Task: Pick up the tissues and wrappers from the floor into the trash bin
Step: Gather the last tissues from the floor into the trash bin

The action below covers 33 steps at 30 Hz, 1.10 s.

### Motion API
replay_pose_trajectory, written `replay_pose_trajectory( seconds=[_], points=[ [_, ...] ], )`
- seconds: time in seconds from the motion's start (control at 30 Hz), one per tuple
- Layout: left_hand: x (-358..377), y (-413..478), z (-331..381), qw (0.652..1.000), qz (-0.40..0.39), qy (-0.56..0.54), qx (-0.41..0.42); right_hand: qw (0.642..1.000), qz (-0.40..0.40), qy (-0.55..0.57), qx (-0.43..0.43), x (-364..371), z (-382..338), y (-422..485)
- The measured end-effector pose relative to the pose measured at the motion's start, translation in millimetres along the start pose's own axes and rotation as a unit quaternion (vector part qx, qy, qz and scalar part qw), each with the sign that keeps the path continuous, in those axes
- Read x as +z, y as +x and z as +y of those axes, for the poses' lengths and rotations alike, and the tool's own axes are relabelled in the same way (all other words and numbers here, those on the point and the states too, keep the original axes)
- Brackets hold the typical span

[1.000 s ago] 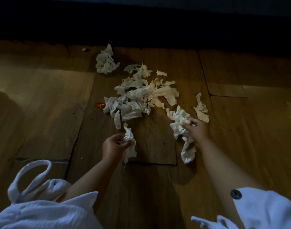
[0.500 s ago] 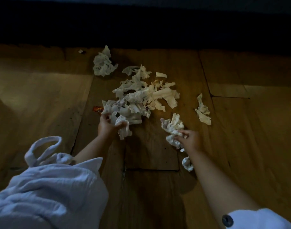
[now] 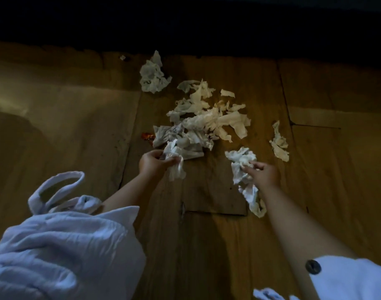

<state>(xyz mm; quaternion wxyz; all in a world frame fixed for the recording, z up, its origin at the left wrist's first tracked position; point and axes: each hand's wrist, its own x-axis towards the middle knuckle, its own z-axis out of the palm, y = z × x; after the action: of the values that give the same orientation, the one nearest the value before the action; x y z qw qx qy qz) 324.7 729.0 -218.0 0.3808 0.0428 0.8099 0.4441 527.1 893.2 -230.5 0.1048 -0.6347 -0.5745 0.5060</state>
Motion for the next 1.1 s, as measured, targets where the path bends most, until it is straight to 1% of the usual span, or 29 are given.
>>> replay_pose_trajectory(
  seconds=[0.13, 0.23, 0.37, 0.5, 0.63, 0.73, 0.9, 1.1],
  points=[
    [-31, -39, 39, 0.999, -0.035, -0.028, 0.003, 0.995, -0.003, 0.091, 0.044, 10, -41, -47],
    [-58, -77, 76, 0.998, -0.045, -0.045, -0.004, 0.989, -0.014, 0.13, 0.07, 5, -78, -89],
    [-93, -143, 128, 0.995, -0.064, -0.071, -0.006, 0.988, -0.031, 0.136, 0.059, -25, -142, -152],
    [-131, -222, 186, 0.992, -0.063, -0.105, -0.018, 0.99, -0.051, 0.122, 0.051, -73, -215, -230],
    [-180, -301, 233, 0.993, -0.045, -0.104, -0.022, 0.987, -0.077, 0.131, 0.051, -104, -274, -319],
    [-225, -349, 248, 0.993, -0.016, -0.113, -0.026, 0.986, -0.09, 0.13, 0.051, -110, -309, -378],
    [-306, -398, 264, 0.992, 0.006, -0.126, -0.029, 0.986, -0.104, 0.127, 0.038, -83, -360, -449],
    [-427, -392, 276, 0.992, 0.016, -0.127, -0.022, 0.98, -0.122, 0.152, 0.028, 11, -419, -509]
  ],
)
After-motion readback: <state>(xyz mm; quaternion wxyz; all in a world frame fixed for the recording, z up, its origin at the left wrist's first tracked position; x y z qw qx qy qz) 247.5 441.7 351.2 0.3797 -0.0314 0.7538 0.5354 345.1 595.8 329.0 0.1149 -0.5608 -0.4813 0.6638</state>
